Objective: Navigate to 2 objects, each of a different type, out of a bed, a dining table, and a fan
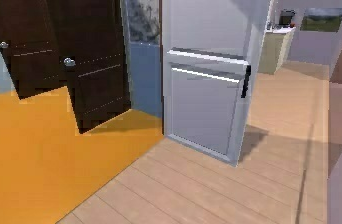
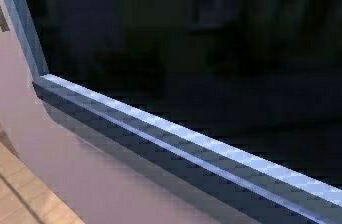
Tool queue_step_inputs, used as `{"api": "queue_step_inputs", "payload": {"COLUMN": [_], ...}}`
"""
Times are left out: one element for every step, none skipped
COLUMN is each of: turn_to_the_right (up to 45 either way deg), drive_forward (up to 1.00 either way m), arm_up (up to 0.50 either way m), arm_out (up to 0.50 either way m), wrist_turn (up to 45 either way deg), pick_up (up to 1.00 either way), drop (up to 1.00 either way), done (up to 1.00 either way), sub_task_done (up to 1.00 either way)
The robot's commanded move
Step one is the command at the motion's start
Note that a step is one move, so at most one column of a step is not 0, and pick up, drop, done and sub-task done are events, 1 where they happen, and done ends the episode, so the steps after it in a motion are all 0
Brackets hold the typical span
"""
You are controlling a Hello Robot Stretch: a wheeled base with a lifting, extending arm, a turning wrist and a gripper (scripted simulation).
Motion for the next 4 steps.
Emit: {"api": "queue_step_inputs", "payload": {"turn_to_the_right": [0.0,-45.0,-15.0,0.0], "drive_forward": [0.55,0.0,0.0,1.0], "arm_up": [0.0,0.0,0.0,0.0], "arm_out": [0.0,0.0,0.0,0.0], "wrist_turn": [0.0,0.0,0.0,0.0], "pick_up": [0.0,0.0,0.0,0.0], "drop": [0.0,0.0,0.0,0.0], "done": [0.0,0.0,0.0,0.0], "sub_task_done": [0.0,0.0,0.0,0.0]}}
